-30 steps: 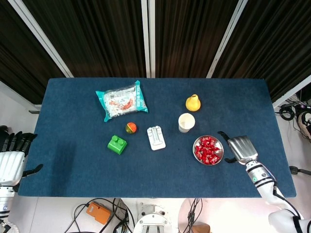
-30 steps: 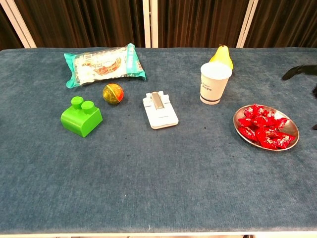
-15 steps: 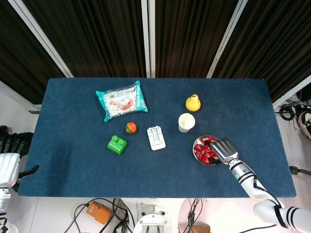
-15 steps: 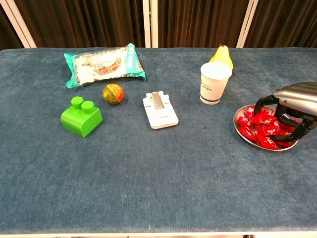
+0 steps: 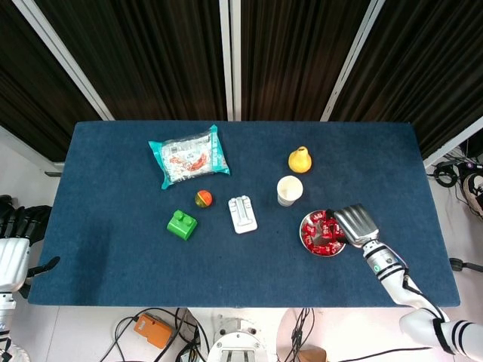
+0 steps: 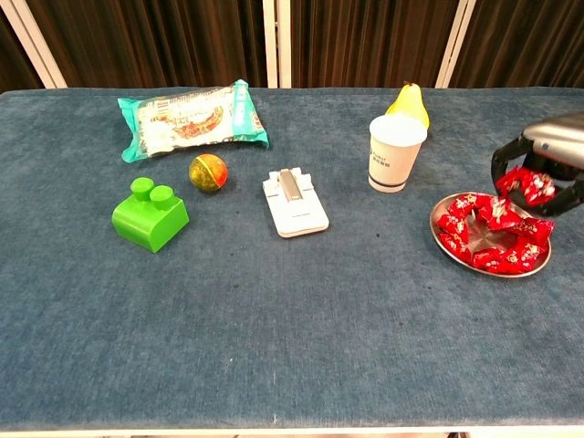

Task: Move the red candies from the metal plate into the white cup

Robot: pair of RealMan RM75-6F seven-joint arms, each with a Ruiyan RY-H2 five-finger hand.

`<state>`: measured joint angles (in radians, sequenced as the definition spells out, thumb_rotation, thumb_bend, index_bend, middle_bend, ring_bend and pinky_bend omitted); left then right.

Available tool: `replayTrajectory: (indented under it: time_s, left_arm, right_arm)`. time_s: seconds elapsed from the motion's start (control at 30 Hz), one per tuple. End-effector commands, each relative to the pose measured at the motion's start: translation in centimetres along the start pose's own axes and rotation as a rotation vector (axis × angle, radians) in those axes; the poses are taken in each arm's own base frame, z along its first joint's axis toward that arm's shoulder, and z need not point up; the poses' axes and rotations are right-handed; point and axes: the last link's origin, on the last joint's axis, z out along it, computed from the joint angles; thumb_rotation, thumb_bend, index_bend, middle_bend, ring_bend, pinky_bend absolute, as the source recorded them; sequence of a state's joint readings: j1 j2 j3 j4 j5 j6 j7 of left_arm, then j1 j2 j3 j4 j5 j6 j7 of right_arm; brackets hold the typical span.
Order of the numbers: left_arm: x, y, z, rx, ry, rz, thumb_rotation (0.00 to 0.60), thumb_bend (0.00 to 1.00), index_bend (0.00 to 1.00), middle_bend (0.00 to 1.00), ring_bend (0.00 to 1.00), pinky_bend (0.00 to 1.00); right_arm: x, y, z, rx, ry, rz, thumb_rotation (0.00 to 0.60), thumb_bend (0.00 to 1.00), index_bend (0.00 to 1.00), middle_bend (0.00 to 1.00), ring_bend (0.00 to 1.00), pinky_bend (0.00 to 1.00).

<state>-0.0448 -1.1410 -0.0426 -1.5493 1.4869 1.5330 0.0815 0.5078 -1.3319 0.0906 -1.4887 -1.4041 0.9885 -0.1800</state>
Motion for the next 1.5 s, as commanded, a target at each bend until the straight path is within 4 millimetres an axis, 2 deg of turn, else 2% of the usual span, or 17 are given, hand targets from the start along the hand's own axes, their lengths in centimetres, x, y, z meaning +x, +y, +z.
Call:
replayTrajectory:
  time_s: [0.03,0.17,0.4,0.57,0.8,1.0,1.2,1.5]
  left_arm:
    - [0.0,0.0,0.1,-0.001,0.001,0.001,0.600,0.00,0.14,0.14,0.04,0.00]
    - [0.1,0.2,0.2,-0.006,0.002,0.004,0.600,0.00,0.14,0.14,0.04,0.00]
    - [0.3,0.3,0.4,-0.007,0.003,0.010,0.600,0.00,0.14,0.14,0.04,0.00]
    - [0.3,0.2,0.3,0.001,-0.002,0.014,0.600,0.00,0.14,0.14,0.04,0.00]
    - [0.1,0.0,0.1,0.014,-0.014,0.017,0.600,0.00,0.14,0.14,0.04,0.00]
    - [0.1,-0.1,0.2,0.018,-0.015,0.017,0.600,0.00,0.14,0.14,0.04,0.00]
    - [-0.1,0.0,0.3,0.013,-0.017,0.018,0.600,0.00,0.14,0.14,0.04,0.00]
    - [-0.1,0.2,0.6,0.005,-0.016,0.018,0.600,0.00,0.14,0.14,0.04,0.00]
  right_arm:
    - [1.9,0.3,0.1,-0.004,0.046,0.010,0.600,0.70,0.68,0.93,1.00,1.00]
    - [4.2,0.1,1.4,-0.001,0.089,0.026,0.600,0.70,0.69,0.93,1.00,1.00]
    - [7.5,-1.6,5.9,0.017,0.109,0.048,0.600,0.70,0.69,0.93,1.00,1.00]
    - [8.1,-3.1,9.0,0.017,0.071,0.030,0.600,0.70,0.69,0.93,1.00,1.00]
    - [7.3,-4.6,11.6,0.008,0.012,0.006,0.600,0.70,0.68,0.93,1.00,1.00]
    - [6.7,-5.5,12.6,0.009,-0.020,-0.019,0.600,0.70,0.64,0.93,1.00,1.00]
    - [6.6,-5.7,12.5,0.008,-0.027,-0.041,0.600,0.69,0.55,0.93,1.00,1.00]
    - [6.6,-5.9,12.2,0.016,-0.037,-0.069,0.600,0.55,0.43,0.93,1.00,1.00]
